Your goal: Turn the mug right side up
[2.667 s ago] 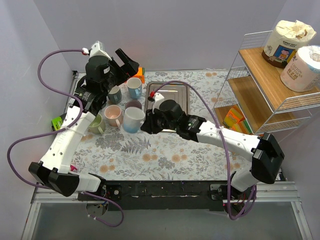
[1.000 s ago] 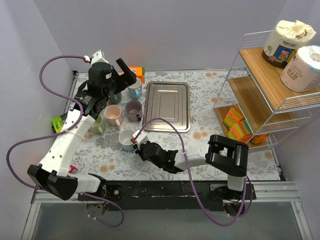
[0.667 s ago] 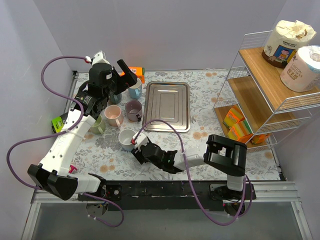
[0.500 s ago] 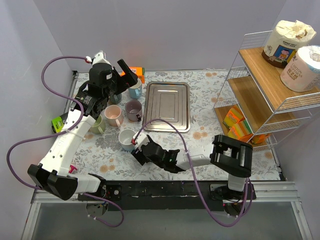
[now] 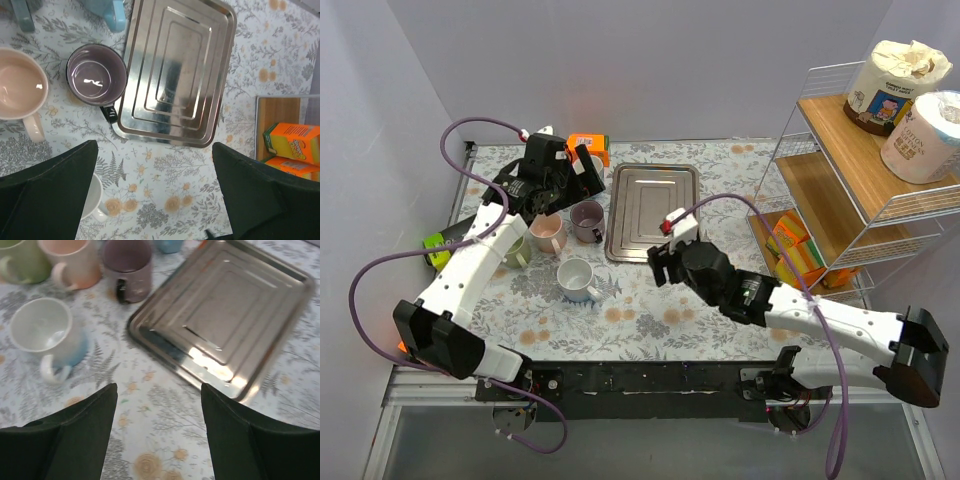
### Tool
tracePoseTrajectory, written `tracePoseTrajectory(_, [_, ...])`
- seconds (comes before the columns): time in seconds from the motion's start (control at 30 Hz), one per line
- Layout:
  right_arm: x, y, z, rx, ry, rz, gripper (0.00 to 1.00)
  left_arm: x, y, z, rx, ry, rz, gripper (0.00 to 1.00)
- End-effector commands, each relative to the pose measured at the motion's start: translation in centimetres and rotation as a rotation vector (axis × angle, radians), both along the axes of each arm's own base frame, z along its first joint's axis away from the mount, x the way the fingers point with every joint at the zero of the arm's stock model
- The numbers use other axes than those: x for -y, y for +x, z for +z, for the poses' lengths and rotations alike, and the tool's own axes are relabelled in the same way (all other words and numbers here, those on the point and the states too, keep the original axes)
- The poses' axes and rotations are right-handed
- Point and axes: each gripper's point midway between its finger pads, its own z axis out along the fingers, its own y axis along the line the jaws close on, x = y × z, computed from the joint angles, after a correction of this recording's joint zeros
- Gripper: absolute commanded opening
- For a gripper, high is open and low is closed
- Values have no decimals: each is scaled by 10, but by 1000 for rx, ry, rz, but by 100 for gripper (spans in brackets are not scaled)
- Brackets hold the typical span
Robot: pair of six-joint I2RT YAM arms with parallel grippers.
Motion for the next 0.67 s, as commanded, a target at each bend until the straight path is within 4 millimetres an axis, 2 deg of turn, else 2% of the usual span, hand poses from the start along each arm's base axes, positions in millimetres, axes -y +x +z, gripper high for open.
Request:
tracePoseTrajectory(0.0, [76, 46, 40, 37, -75, -278, 75, -6, -20, 13, 20, -16, -20, 98])
tracePoseTrajectory(0.1, [118, 71, 61, 19, -92, -420, 75, -10, -24, 14, 15, -6, -2, 98])
tracePoseTrajectory(0.17, [125, 77, 87, 55, -52, -434, 75, -12, -24, 22, 34, -9, 4, 98])
tracePoseTrajectory(0.23, [128, 81, 104, 82, -14, -430, 75, -16, -26, 34, 71, -18, 16, 98])
tracePoseTrajectory(0.37, [134, 83, 125, 91, 47, -448, 75, -20, -30, 57, 143, -48, 37, 98])
tracePoseTrajectory(0.47, [135, 84, 131, 87, 73, -441, 75, -25, -33, 62, 149, -46, 56, 98])
tracePoseTrajectory(0.63, [132, 82, 129, 62, 110, -424, 75, -32, -38, 74, 183, -41, 73, 98])
